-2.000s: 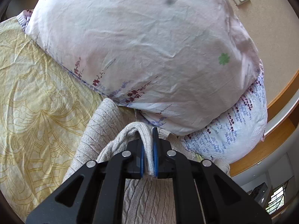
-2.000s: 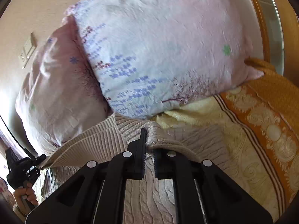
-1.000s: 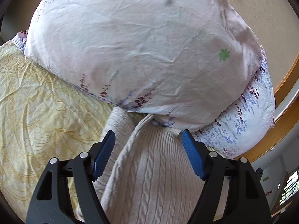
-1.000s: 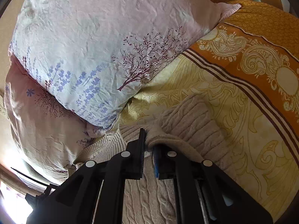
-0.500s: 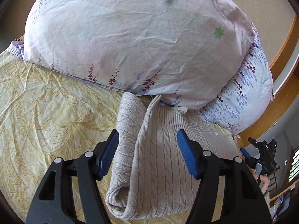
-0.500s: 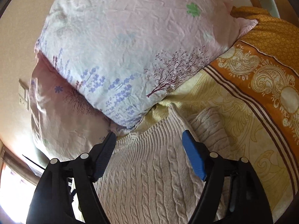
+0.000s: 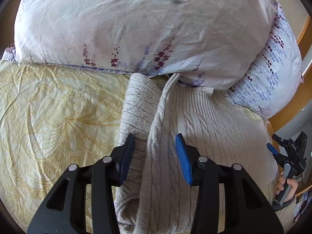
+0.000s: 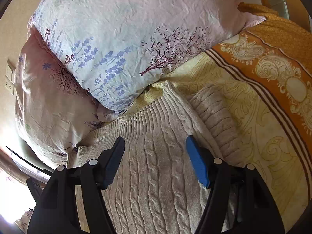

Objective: Fold small clothes

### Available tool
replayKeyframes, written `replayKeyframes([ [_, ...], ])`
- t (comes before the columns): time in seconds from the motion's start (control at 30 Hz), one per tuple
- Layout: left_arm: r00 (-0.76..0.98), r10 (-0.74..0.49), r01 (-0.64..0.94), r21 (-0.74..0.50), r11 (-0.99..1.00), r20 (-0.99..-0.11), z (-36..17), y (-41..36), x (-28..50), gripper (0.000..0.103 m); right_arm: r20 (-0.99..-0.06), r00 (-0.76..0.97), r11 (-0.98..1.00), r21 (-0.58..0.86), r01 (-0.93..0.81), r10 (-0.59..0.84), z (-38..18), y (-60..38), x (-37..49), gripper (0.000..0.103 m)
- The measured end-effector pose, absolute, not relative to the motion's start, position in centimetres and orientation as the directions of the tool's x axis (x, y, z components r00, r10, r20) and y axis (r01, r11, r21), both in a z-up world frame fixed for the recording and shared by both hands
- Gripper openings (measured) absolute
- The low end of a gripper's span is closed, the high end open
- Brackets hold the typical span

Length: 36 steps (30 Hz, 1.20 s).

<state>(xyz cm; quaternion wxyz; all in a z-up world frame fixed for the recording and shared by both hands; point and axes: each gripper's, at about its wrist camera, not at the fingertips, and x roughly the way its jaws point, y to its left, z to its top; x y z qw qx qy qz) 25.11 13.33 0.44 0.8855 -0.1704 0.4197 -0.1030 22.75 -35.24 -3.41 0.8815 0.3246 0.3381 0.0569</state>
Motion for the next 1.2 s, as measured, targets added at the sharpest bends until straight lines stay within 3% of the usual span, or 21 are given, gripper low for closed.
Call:
replayKeyframes([
  [0.07,0.632,-0.352,0.03,-0.432,0.901,-0.69,0.5,13.9,25.0,0.044,-0.559,0.773,0.813,0.574,0.097,0.302,-2.4,-34.4,22.2,0.077],
  [0.2,0.66,-0.313,-0.005,-0.421,0.907,-0.683,1.2,14.8,24.7,0.072,-0.589,0.761,0.896,0.444,0.022,0.273,-0.6,-30.7,21.9,0.092],
  [0.3,0.648,-0.306,-0.014,-0.412,0.911,-0.698,1.2,15.3,24.8,0.079,-0.623,0.757,0.964,0.263,-0.034,0.197,-0.2,-26.5,22.0,0.1],
  [0.43,0.597,-0.344,-0.008,-0.435,0.901,-0.725,0.3,15.4,25.4,0.08,-0.661,0.744,0.995,0.096,-0.039,0.093,-1.2,-22.7,22.7,0.102],
  [1.07,0.579,-0.356,0.086,-0.379,0.921,-0.733,0.3,13.0,27.3,0.083,-0.721,0.692,0.999,0.008,0.031,-0.015,-3.7,-20.2,24.8,0.102],
  [1.2,0.561,-0.387,0.116,-0.394,0.912,-0.731,0.3,12.5,27.4,0.075,-0.722,0.692,1.0,0.026,0.018,0.006,-3.7,-20.5,24.9,0.102],
])
